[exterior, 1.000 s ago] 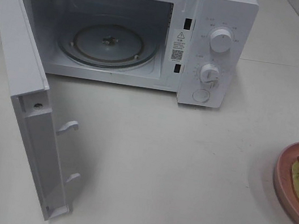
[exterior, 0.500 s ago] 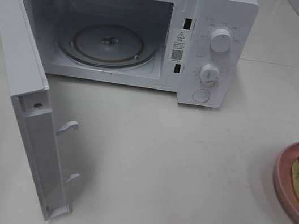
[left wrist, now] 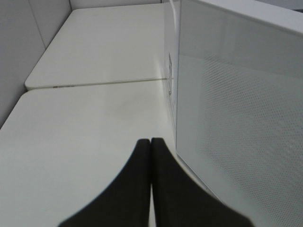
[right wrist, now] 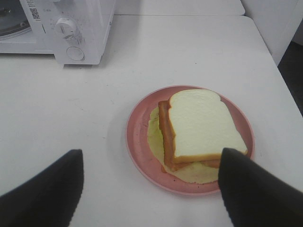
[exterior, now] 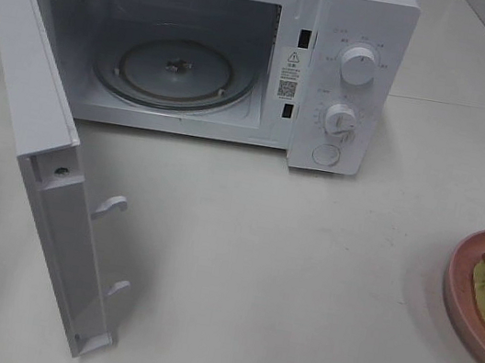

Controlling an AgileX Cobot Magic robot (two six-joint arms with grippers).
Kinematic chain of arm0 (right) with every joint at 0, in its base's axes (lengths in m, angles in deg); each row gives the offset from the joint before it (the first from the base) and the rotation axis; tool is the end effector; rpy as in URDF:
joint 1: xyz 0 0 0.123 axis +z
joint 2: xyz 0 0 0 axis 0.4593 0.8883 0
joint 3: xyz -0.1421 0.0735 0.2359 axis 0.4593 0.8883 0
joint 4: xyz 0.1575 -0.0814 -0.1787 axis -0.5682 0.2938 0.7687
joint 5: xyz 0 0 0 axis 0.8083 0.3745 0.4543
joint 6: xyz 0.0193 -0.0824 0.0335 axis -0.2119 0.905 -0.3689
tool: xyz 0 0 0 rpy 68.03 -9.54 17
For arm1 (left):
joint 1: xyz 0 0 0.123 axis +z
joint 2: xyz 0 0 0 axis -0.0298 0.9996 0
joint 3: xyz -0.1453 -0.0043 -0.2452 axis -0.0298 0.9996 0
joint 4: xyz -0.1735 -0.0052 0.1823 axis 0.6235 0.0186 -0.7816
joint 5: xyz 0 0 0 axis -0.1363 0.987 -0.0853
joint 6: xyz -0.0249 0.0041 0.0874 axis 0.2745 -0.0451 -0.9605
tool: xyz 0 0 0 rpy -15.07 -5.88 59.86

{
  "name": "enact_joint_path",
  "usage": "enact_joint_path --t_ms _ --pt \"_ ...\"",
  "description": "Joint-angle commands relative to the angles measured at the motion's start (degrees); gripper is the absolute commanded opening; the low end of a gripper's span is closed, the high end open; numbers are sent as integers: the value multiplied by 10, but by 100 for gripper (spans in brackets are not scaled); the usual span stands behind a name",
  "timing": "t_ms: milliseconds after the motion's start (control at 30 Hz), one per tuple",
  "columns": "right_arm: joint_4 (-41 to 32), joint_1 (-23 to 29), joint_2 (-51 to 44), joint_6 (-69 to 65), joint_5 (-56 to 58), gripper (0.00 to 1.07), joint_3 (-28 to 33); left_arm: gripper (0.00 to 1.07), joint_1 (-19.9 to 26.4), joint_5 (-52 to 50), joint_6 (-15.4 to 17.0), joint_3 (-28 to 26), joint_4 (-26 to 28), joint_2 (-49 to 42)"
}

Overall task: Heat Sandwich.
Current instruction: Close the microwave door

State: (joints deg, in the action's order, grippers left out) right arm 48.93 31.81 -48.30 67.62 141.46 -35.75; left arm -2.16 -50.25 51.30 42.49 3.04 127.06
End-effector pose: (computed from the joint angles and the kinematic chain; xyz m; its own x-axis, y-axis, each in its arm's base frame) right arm -0.0027 -0.0051 0.2820 -0.3979 -0.0065 -0.9174 -0.0187 0.9998 0.0010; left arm 0.1840 -0.0050 0.2174 -0.2336 0.0635 -0.9703 0.0599 0.9969 0.0508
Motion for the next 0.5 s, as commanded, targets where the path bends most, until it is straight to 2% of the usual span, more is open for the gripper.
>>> enact_joint_path --t_ms 33,267,367,400,500 --pt "2 -4 -16 1 -3 75 1 0 2 -81 3 2 -18 54" --pt "2 -4 -16 1 -3 75 1 0 2 -158 6 -3 -46 134" --pt "2 -4 -16 1 -3 75 1 0 2 -195 45 -11 -77 176" --pt "2 -4 -16 1 -3 75 1 0 2 -195 45 -11 -77 176" --pt "2 -4 -16 1 -3 75 1 0 2 -235 82 -25 -125 209"
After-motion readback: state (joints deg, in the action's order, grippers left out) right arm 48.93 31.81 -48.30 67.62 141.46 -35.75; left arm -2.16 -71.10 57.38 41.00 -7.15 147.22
